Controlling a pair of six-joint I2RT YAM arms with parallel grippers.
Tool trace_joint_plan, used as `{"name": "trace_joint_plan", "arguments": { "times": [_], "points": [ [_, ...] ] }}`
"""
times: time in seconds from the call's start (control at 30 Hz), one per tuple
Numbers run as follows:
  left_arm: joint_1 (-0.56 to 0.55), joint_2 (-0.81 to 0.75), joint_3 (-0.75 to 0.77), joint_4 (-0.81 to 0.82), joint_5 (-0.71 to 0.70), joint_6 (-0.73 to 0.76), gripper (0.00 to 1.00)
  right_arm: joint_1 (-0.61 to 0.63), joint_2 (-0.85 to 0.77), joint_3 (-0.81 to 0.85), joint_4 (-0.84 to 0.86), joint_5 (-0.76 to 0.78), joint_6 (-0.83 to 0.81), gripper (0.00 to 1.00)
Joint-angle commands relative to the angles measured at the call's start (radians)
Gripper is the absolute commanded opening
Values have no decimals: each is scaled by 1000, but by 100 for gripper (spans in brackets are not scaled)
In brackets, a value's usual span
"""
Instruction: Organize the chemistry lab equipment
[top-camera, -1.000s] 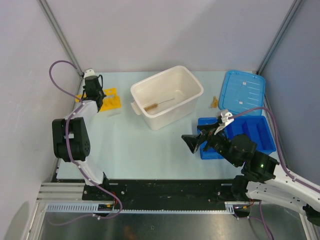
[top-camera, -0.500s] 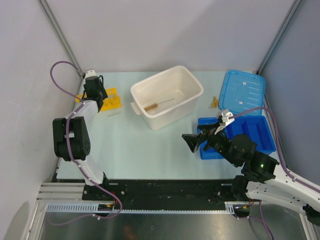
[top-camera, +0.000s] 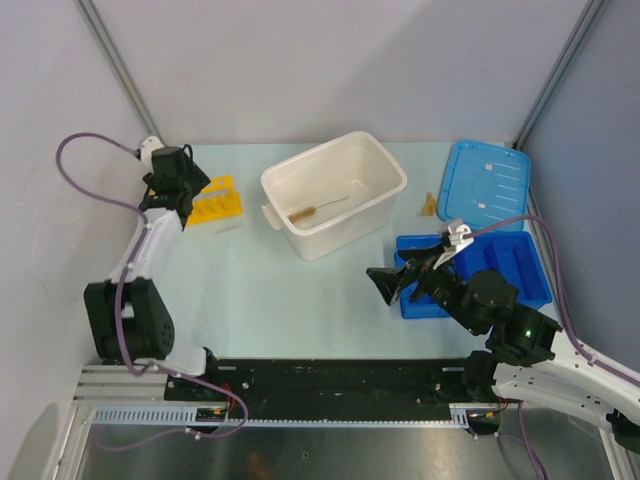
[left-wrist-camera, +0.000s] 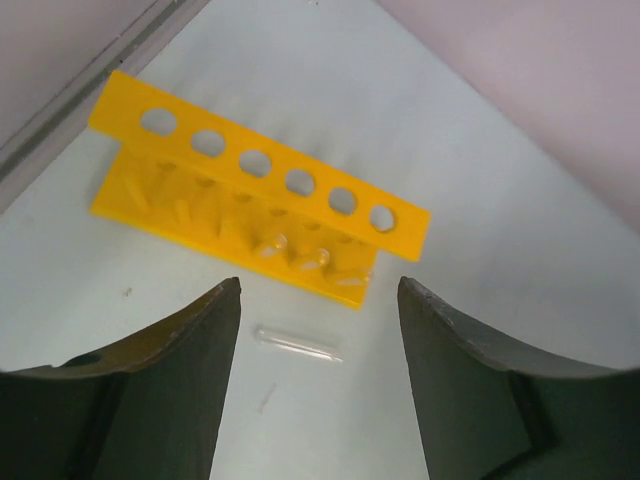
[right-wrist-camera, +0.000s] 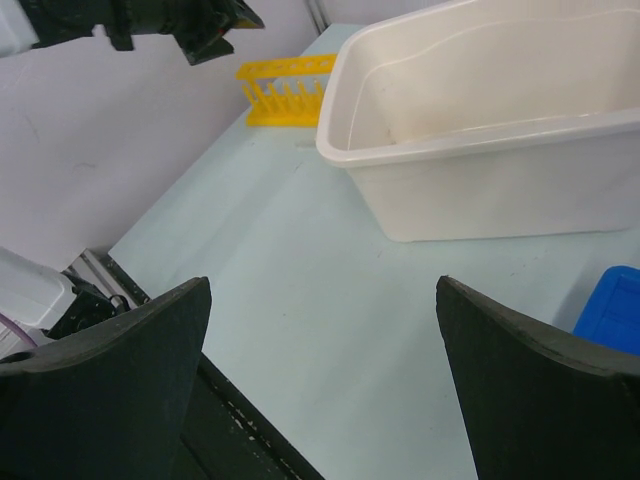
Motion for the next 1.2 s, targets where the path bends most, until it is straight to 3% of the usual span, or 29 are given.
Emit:
{"name": "trace_joint_plan", "arguments": {
  "times": [0.0,0.2,0.53,0.83,1.17],
  "points": [
    [3,-129,-84,-108,-39,-296,66,3,-23,3,-4,27,14,99],
    [-3,-145,-169,-227,0,-619,52,3,-56,2,-52,42,33,99],
    [-35,-2,-141,-284,-6,-810,34,3,-96,-9,-72,42,48,99],
    [-35,178,-12,-302,-7,-833,34,3,-122,-9,-101,62,53,99],
    [-35,231,21,-314,-36,-847,37,3,-115,-9,-93,84,38,99]
  ]
}}
